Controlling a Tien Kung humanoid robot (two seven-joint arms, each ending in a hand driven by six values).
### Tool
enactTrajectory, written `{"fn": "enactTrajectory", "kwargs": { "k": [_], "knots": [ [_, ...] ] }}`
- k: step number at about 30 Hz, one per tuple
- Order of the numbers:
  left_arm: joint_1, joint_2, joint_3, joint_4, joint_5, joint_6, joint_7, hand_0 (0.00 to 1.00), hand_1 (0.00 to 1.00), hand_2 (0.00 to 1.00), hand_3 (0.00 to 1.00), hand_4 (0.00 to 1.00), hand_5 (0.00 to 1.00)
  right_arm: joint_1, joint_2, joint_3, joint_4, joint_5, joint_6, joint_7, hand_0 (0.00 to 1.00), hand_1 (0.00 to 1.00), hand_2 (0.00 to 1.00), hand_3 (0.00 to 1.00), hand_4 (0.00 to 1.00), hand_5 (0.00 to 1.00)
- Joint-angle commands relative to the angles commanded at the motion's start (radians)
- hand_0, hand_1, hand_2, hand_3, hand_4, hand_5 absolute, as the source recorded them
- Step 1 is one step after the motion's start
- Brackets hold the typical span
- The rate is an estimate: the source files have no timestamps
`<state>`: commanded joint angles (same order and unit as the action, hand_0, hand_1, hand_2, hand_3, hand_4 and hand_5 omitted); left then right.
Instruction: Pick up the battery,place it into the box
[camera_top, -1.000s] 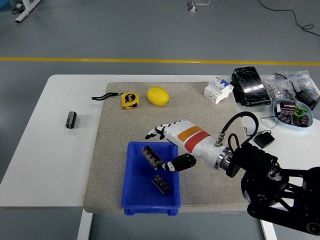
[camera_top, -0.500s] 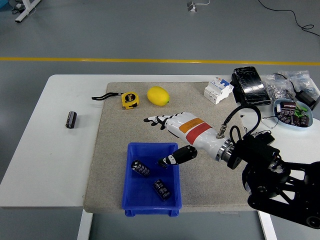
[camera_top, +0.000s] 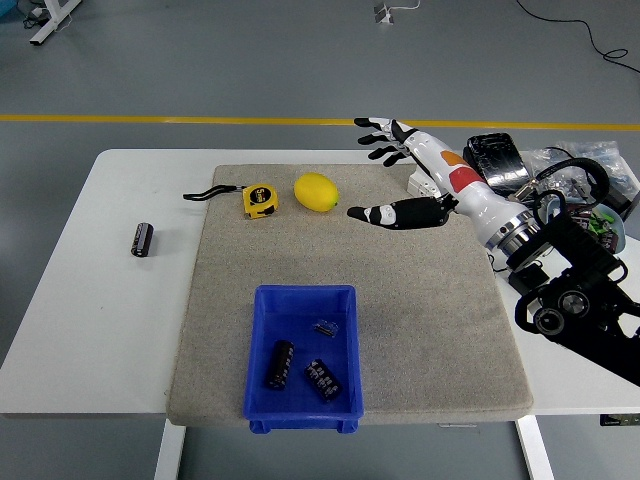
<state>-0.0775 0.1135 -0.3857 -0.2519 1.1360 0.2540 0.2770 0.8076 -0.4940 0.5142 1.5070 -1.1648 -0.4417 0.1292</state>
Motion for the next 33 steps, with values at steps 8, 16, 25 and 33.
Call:
{"fn": "enactTrajectory", "kwargs": {
  "k": [8,16,25,33],
  "knots": [
    [0.007,-0.002,-0.002,0.005,-0.011,0.012,-0.002,0.675,0.625,0.679,0.623,0.615,0.701,-0.128,-0.067,0.148,-0.034,0.338,0.153,0.021,0.779,0.798,0.808,0.815,0.998,0.740],
    [0.016,0.000,-0.017,0.010,0.006,0.014,-0.002,0.675,0.625,0.679,0.622,0.614,0.700,-0.265,-0.147,0.253,-0.077,0.670,0.315,-0.059,0.761,0.784,0.786,0.790,0.998,0.774],
    [0.020,-0.005,-0.044,0.011,0.046,0.014,0.011,0.675,0.625,0.678,0.622,0.613,0.702,-0.470,-0.129,0.403,-0.057,0.835,0.281,0.003,0.743,0.775,0.783,0.775,0.998,0.786],
    [0.013,-0.017,-0.089,0.016,0.100,0.017,0.024,0.673,0.625,0.680,0.622,0.613,0.703,-0.570,0.004,0.585,-0.068,0.607,0.229,0.042,0.752,0.782,0.794,0.794,0.998,0.786]
  ]
}}
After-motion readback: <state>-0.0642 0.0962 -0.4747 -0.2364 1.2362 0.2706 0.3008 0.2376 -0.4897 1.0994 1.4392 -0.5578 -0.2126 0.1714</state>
